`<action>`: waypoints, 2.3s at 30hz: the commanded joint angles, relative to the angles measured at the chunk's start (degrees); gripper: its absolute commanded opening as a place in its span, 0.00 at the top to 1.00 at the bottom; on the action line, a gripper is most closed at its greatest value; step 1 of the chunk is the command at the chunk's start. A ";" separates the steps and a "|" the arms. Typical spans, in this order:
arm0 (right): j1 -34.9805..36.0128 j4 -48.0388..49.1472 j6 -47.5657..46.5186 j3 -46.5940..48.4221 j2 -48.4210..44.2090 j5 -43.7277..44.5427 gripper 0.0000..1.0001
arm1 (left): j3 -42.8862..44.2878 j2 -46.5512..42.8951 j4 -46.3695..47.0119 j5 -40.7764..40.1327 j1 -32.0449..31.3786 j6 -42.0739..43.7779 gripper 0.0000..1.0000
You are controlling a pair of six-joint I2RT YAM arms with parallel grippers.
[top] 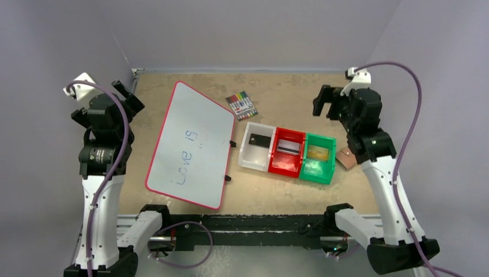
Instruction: Take the credit cards out of the card holder
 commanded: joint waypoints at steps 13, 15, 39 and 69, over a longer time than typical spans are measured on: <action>-3.49 0.27 14.85 -32.90 -19.95 -37.92 0.00 | -18.71 -17.53 3.10 29.89 -1.80 -8.81 0.02; -1.57 -0.02 15.90 -34.66 -19.59 -38.96 0.00 | -19.66 -16.54 3.76 37.32 -1.93 -9.42 0.03; 10.71 5.11 26.32 -34.12 -13.45 -28.49 0.00 | -29.20 4.63 16.58 21.56 -46.04 -18.46 0.16; 10.74 1.31 28.16 -33.24 -13.20 -23.02 0.00 | -36.10 27.84 30.04 5.24 -42.88 -38.34 0.30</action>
